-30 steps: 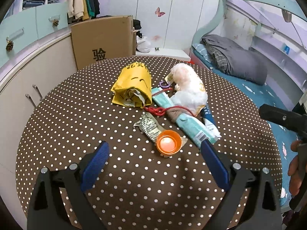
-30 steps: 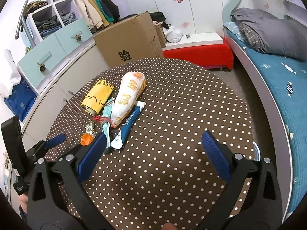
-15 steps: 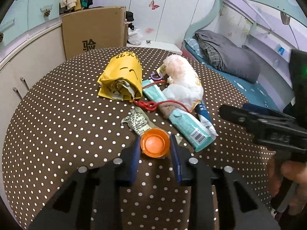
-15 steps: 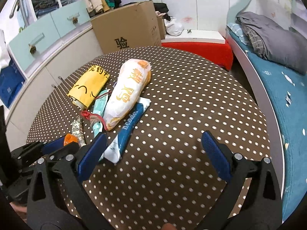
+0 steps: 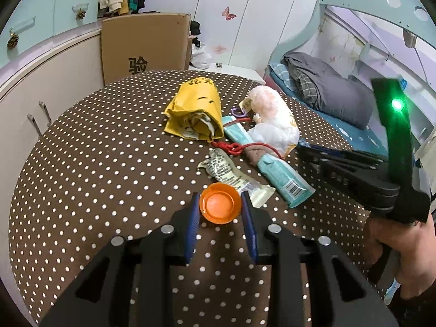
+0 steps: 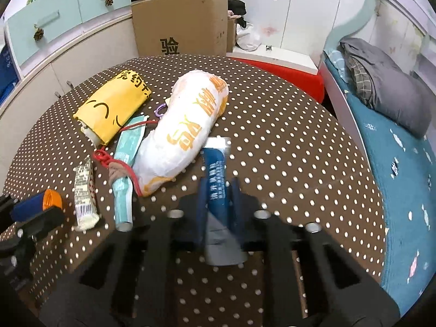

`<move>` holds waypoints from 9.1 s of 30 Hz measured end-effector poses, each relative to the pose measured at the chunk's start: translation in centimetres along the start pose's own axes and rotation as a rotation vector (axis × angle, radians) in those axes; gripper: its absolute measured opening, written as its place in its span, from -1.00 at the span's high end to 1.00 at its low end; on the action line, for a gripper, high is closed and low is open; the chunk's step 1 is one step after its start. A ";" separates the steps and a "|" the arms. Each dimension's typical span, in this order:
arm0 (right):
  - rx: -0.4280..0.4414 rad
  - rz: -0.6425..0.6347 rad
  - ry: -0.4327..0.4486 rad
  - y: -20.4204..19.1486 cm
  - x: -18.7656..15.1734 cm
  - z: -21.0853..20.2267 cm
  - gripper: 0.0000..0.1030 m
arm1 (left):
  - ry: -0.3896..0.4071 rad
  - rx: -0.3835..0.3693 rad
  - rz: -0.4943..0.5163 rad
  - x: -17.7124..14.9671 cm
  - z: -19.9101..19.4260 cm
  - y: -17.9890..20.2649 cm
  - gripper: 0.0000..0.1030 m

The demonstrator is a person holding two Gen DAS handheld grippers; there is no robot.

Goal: Collect trash

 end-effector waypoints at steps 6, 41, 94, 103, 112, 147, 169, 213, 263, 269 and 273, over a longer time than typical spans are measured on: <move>0.052 0.088 0.019 2.8 -2.1 -3.2 0.75 | 0.010 -0.014 -0.002 -0.5 -0.8 0.7 0.44; -0.017 0.477 0.360 28.7 0.5 -17.8 0.74 | 0.090 -0.337 0.244 7.3 1.5 27.5 0.44; -0.147 0.779 0.127 35.5 -8.4 -9.1 -0.88 | -0.096 -0.299 0.362 3.5 10.4 34.6 -0.81; -0.078 0.641 0.206 28.5 -1.2 -11.4 -0.88 | 0.001 -0.248 0.307 6.2 6.0 28.8 -0.82; -0.010 0.522 0.224 21.1 2.6 -11.6 -0.88 | 0.064 -0.176 0.230 8.0 2.4 21.6 -0.82; 0.269 0.128 0.003 -2.6 -0.2 -3.4 -0.39 | -0.053 0.125 0.056 1.6 4.9 0.2 0.14; 0.336 -0.017 -0.055 -7.1 -5.1 -6.0 0.74 | -0.038 0.048 -0.023 -1.3 0.2 -1.8 0.60; 0.499 0.057 0.189 -3.4 7.0 -9.0 0.89 | 0.083 0.019 -0.076 3.4 -4.4 -0.3 0.61; -0.039 0.895 -0.070 40.7 -16.8 3.3 -0.60 | -0.270 -0.379 0.355 1.4 19.3 39.9 0.61; -0.053 0.900 0.056 42.7 -14.1 -1.5 -0.68 | -0.352 -0.380 0.383 -0.5 22.3 41.3 0.54; -0.085 0.871 0.108 43.2 -12.4 -3.8 -0.75 | -0.352 -0.375 0.352 -0.2 23.0 41.5 -0.74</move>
Point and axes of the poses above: each gripper's, at about its wrist camera, not at the fingertips, and z roughly the way its jaws point, y to its right, x to its top, the point moved 9 cm from there along z, roughly the way its jaws point, and after that the axes turned 12 degrees about y, right-handed, at the moved point
